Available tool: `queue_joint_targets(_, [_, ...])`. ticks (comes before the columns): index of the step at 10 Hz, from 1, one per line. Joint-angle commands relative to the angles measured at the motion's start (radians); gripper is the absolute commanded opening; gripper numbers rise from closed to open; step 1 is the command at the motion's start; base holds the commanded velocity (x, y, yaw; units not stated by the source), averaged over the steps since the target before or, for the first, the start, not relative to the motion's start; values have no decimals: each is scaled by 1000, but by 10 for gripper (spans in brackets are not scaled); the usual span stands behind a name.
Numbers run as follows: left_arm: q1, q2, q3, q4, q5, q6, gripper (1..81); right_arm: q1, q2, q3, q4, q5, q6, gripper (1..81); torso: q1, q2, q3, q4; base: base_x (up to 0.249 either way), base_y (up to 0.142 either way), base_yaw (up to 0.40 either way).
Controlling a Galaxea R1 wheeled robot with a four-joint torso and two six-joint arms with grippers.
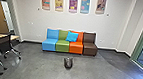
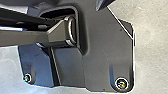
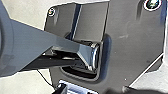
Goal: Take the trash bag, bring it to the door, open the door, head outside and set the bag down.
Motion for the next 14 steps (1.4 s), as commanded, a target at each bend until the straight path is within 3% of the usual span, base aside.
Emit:
queue_joint_targets(1, [-36, -2, 4, 4, 58, 4, 811, 39, -9, 8, 2, -63, -2, 811, 0, 0, 0, 0, 139, 0, 0])
queue_joint_targets(14, [-34, -4, 3, 4, 58, 4, 811, 39, -4, 8, -9, -62, -2, 811, 0, 0, 0, 0, 144, 0, 0])
